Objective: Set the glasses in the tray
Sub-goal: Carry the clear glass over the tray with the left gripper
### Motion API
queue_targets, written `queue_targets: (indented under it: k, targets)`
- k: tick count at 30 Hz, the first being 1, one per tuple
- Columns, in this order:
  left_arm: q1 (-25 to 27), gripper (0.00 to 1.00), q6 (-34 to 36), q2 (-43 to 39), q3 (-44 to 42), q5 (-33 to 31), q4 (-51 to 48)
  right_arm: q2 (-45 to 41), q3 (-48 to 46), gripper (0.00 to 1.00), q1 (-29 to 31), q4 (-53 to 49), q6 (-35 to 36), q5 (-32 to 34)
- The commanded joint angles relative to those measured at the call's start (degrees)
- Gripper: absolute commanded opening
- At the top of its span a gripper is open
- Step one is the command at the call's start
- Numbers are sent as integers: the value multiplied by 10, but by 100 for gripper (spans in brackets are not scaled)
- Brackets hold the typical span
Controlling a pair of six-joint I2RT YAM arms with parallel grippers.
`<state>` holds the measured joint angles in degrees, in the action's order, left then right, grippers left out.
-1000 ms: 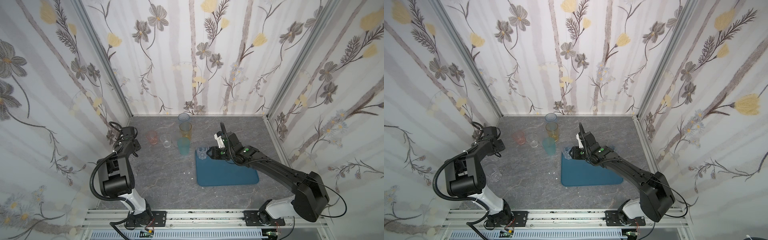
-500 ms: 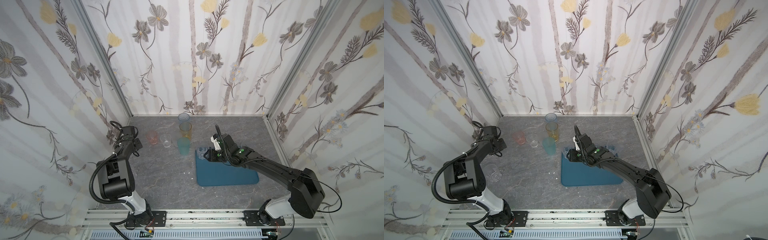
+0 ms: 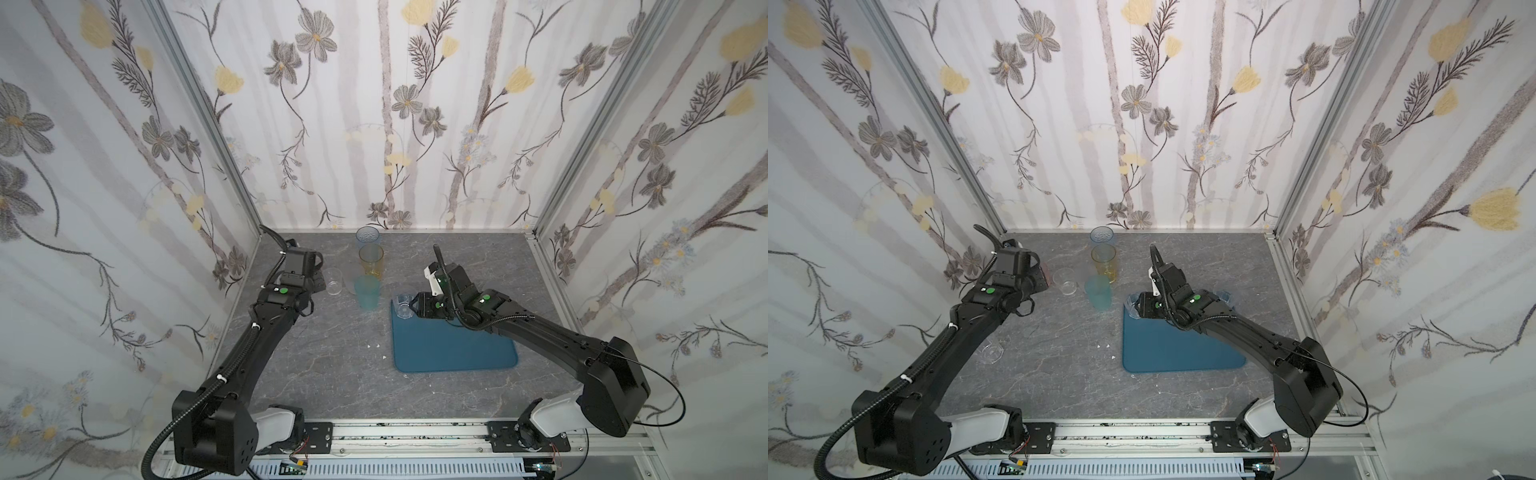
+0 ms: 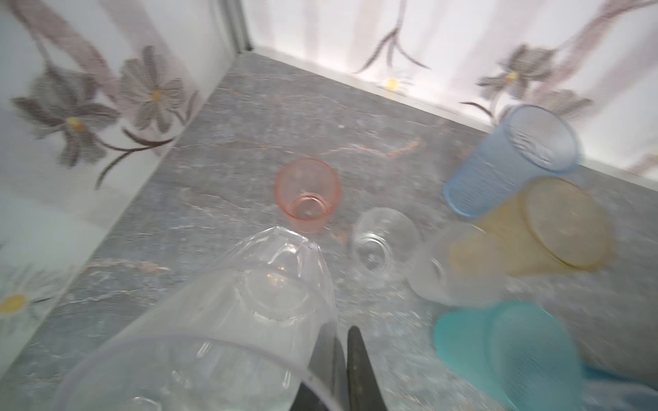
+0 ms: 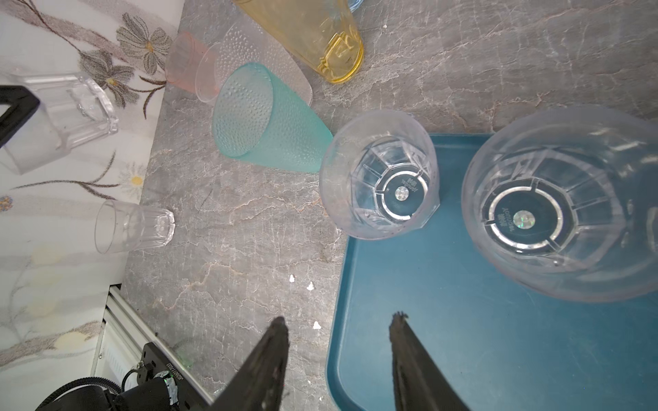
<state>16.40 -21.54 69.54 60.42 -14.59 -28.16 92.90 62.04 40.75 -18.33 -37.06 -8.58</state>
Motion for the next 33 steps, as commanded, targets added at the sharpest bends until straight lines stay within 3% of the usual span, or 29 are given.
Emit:
queue_targets:
  k: [1, 9, 14, 19, 33]
  targets:
    - [72, 0, -74, -22, 1, -52, -69, -5, 5, 48, -1, 4, -11, 15]
    - [296, 0, -188, 23, 1, -43, -99, -2, -10, 47, 3, 15, -27, 20]
    - [384, 0, -213, 91, 32, -15, -65, -6, -25, 47, 7, 21, -36, 38]
    - [410, 0, -202, 158, 39, 46, 11, -11, -48, 47, -3, 25, -37, 68]
    - [434, 3, -170, 293, 85, 136, 49, -82, -128, 47, -73, 52, -36, 46]
